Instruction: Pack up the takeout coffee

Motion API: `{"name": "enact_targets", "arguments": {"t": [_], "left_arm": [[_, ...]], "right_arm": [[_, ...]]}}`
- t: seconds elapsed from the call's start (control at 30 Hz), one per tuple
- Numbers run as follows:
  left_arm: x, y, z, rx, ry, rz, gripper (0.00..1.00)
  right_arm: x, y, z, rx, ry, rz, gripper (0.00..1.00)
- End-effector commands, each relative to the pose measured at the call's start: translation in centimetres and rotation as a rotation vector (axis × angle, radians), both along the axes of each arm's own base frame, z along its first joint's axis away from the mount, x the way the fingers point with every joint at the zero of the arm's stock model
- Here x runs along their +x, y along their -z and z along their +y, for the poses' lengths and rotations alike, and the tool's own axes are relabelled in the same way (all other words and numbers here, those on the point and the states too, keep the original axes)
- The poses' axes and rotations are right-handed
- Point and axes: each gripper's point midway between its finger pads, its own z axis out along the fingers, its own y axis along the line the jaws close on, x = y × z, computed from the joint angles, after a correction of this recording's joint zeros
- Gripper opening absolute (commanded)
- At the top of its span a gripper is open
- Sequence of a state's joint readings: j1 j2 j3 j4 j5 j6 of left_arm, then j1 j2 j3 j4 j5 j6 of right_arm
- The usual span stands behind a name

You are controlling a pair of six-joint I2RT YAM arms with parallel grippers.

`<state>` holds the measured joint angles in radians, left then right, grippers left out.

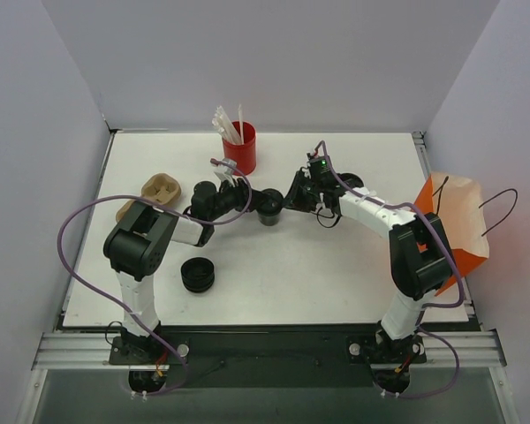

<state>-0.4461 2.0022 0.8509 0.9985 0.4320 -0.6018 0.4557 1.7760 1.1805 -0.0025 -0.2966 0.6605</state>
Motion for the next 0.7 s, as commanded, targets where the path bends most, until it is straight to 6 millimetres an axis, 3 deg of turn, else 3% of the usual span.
{"name": "enact_targets", "arguments": {"t": [0.0, 0.13, 0.27, 0.37, 0.47, 0.5, 0.53, 0.6, 0.67], "left_arm": [[-13.7, 20.3, 6.3, 0.453, 0.08, 0.671, 0.45], [-13.7, 20.3, 6.4, 0.457, 0.081, 0.669, 0.45], [-13.9, 20.5, 6.4, 0.455, 0.084, 0.672, 0.44], [-13.9, 20.6, 6.3, 0.449, 0.086, 0.675, 0.45], [-14.0, 20.7, 6.3, 0.447, 0.085, 0.678, 0.45], [-14.0, 20.7, 6.2, 0.446, 0.087, 0.676, 0.45], [-14.2, 20.9, 6.3, 0.45, 0.088, 0.681, 0.45], [-14.2, 21.1, 6.4, 0.452, 0.089, 0.686, 0.44], [-14.4, 21.2, 6.5, 0.456, 0.09, 0.688, 0.45]], "right_arm": [[-6.4, 10.6, -2.8, -0.237, 0.001, 0.272, 0.2], [-5.2, 8.7, -2.9, -0.215, 0.017, 0.235, 0.19], [-2.4, 4.5, -0.8, -0.111, -0.03, 0.118, 0.21], [-1.5, 2.8, 0.7, -0.028, -0.074, 0.103, 0.22], [-1.3, 3.1, 2.1, 0.089, -0.092, 0.122, 0.23], [-2.4, 4.2, 2.4, 0.119, -0.104, 0.154, 0.23], [-1.7, 3.9, 2.9, 0.159, -0.101, 0.119, 0.22], [-2.4, 5.5, 3.2, 0.186, -0.075, 0.168, 0.21], [-2.1, 5.3, 4.4, 0.285, -0.097, 0.151, 0.2]]}}
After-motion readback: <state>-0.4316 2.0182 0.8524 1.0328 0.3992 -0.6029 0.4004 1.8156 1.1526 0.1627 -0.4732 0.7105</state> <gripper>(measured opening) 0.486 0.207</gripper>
